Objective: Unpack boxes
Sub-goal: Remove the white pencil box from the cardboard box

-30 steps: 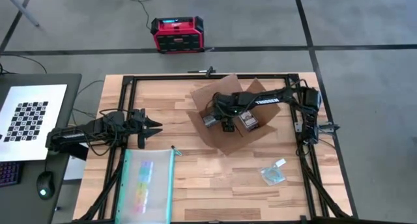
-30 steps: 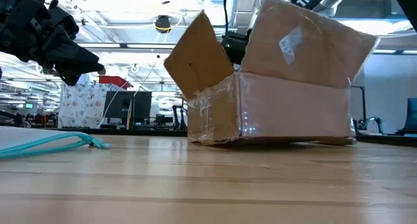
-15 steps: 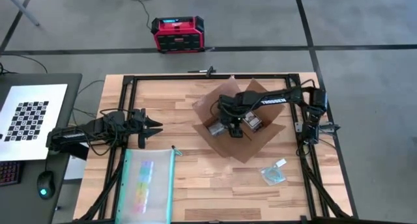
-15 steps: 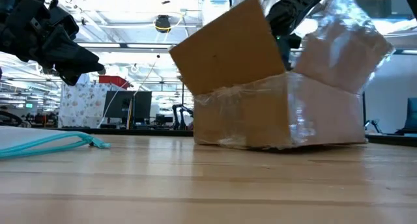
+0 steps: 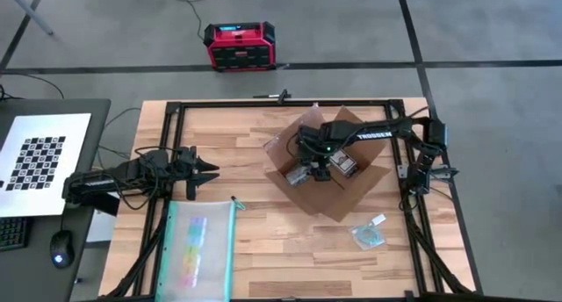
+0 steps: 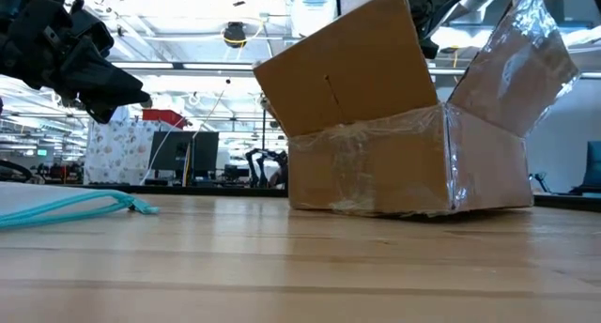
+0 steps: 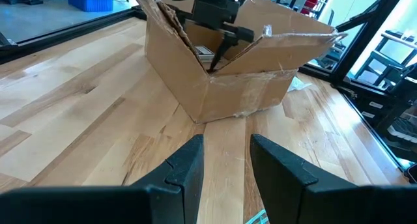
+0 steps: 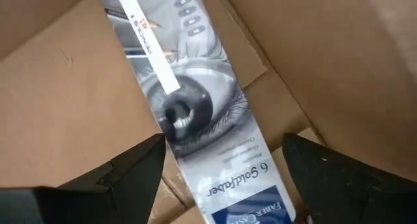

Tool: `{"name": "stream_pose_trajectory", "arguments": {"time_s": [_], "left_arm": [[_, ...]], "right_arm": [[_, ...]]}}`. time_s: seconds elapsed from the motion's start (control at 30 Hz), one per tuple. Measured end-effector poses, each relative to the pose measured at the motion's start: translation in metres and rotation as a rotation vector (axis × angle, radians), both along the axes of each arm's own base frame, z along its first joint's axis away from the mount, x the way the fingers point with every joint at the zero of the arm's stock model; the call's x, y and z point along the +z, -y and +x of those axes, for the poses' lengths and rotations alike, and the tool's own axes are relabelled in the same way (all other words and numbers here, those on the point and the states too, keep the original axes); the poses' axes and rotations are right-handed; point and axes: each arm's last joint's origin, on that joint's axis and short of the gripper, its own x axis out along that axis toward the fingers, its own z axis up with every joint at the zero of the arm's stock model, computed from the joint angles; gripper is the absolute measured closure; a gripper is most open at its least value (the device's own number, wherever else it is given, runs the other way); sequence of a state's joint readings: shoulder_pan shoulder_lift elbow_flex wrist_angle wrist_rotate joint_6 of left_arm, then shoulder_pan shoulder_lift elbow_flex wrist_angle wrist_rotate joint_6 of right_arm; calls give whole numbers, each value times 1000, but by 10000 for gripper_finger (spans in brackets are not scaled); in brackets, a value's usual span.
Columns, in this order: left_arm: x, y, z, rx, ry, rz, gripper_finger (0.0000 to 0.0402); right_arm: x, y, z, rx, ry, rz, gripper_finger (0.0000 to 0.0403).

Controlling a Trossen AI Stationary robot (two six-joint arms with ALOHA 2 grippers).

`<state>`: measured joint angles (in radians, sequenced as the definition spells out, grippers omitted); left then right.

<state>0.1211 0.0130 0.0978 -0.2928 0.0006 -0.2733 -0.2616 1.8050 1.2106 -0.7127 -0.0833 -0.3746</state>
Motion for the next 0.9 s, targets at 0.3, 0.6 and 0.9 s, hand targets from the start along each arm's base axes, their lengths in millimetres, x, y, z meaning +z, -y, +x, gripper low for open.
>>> {"name": "stream_pose_trajectory", "arguments": {"time_s": [0.3, 0.6, 0.9], "left_arm": [[0, 0, 0, 0, 1, 0, 292], [0, 0, 0, 0, 0, 0, 292], [0, 0, 0, 0, 0, 0, 292]], "right_arm": [[-27, 10, -2, 83, -78, -7, 101], [-35, -3, 0, 157, -81, 14, 101], [-21, -6, -2, 165, -75, 21, 101]]}}
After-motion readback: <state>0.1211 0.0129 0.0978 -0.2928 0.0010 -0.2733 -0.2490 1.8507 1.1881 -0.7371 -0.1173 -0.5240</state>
